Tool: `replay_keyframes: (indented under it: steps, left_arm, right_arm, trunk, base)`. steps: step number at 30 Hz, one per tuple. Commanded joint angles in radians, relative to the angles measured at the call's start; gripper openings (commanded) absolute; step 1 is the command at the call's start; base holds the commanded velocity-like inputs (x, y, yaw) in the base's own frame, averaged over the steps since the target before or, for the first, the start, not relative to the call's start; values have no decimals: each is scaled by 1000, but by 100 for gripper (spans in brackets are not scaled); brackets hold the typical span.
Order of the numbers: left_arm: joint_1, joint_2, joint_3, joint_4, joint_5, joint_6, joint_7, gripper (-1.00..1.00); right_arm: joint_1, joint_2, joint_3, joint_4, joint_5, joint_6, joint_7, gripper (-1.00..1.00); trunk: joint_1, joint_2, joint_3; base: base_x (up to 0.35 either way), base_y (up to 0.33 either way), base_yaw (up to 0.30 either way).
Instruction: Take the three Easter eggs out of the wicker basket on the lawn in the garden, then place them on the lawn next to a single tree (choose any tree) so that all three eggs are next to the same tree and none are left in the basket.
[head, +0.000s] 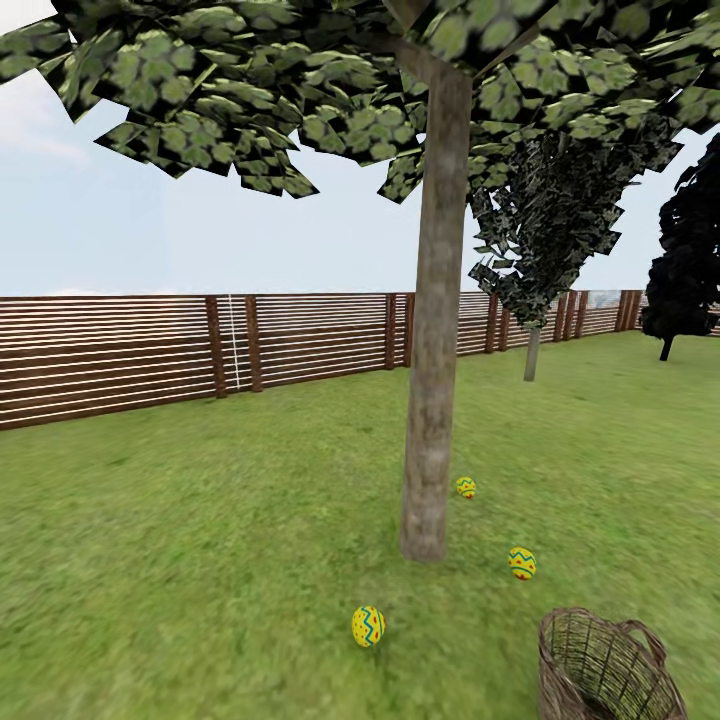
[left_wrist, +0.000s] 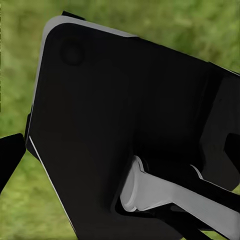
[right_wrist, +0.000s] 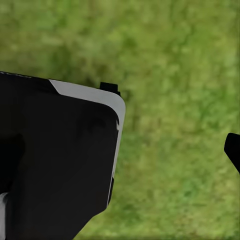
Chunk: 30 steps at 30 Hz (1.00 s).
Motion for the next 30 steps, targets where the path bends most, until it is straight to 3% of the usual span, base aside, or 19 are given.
replay_keyframes:
  steps: [1,30]
  left_arm:
    - [-1,1,8,2,5,4,-4,100]
    - [-1,0,8,2,5,4,-4,100]
  right_arm:
    - [-1,-1,-8,1,9,2,2,100]
    - [-1,4,-8,1,6,8,-1,100]
  trunk:
    - [0,-1,0]
    - [0,-1,-29]
  base:
    - [0,0,0]
    - [0,0,85]
